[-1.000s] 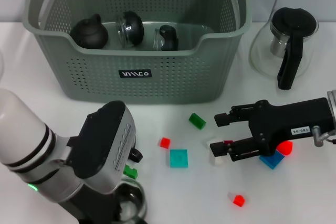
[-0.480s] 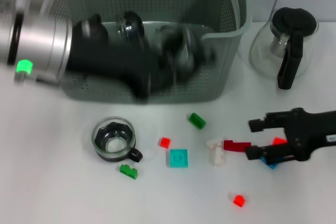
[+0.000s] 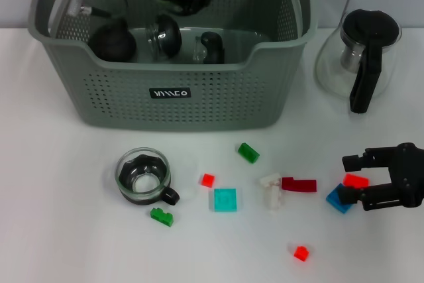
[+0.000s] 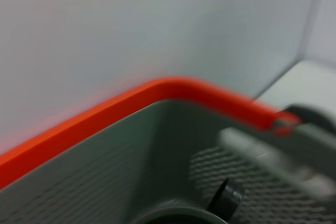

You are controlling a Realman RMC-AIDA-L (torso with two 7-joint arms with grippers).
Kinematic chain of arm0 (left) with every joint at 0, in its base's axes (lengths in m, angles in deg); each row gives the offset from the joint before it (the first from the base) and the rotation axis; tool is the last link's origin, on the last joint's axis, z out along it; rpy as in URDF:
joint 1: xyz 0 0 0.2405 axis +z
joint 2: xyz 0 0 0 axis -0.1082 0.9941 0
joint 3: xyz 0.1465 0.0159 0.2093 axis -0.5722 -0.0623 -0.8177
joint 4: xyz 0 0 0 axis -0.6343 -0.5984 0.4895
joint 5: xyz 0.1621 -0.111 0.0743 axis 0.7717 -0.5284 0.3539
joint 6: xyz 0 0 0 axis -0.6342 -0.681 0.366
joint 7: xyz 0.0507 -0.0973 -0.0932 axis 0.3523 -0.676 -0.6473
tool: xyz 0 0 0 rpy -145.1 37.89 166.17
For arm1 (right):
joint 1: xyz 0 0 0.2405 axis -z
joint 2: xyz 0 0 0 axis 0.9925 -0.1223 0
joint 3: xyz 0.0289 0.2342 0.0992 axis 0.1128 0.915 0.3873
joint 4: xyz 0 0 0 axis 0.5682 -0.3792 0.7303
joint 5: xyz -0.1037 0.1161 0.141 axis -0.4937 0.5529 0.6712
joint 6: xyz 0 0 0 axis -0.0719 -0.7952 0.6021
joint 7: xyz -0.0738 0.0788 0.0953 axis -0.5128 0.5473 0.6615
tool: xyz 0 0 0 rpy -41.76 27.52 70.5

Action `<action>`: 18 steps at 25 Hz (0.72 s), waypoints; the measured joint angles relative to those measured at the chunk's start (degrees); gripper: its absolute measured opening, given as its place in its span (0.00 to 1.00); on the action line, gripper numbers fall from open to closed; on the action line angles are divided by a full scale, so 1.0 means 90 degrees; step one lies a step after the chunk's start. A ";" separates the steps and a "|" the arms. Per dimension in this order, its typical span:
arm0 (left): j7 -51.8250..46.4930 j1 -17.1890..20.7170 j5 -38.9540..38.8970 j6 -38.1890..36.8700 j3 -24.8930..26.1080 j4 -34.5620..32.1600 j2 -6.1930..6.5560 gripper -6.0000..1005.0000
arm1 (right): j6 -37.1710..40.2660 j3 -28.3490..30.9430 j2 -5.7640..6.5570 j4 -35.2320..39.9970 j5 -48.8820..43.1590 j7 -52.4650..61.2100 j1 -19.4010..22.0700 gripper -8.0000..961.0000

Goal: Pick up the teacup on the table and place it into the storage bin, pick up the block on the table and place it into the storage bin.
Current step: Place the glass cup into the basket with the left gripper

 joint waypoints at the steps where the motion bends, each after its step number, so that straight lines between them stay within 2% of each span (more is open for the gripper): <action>1: -0.0109 -0.0194 0.0270 0.0208 0.0001 0.0285 0.0008 0.05 | 0.0009 0.0004 0.0000 0.0000 -0.0013 0.0012 -0.0008 0.86; 6: -0.0593 -0.0899 0.1365 0.1220 0.0004 0.1454 0.0005 0.05 | 0.0012 0.0014 0.0001 -0.0001 -0.0104 0.0073 -0.0059 0.86; 11: -0.0812 -0.1121 0.1922 0.1868 0.0007 0.2116 -0.0044 0.05 | -0.0039 0.0017 -0.0038 -0.0014 -0.0235 0.0080 -0.0092 0.86; 18: -0.0827 -0.1116 0.2086 0.2190 -0.0064 0.2384 -0.0177 0.05 | -0.0048 0.0017 -0.0064 -0.0014 -0.0269 0.0081 -0.0112 0.86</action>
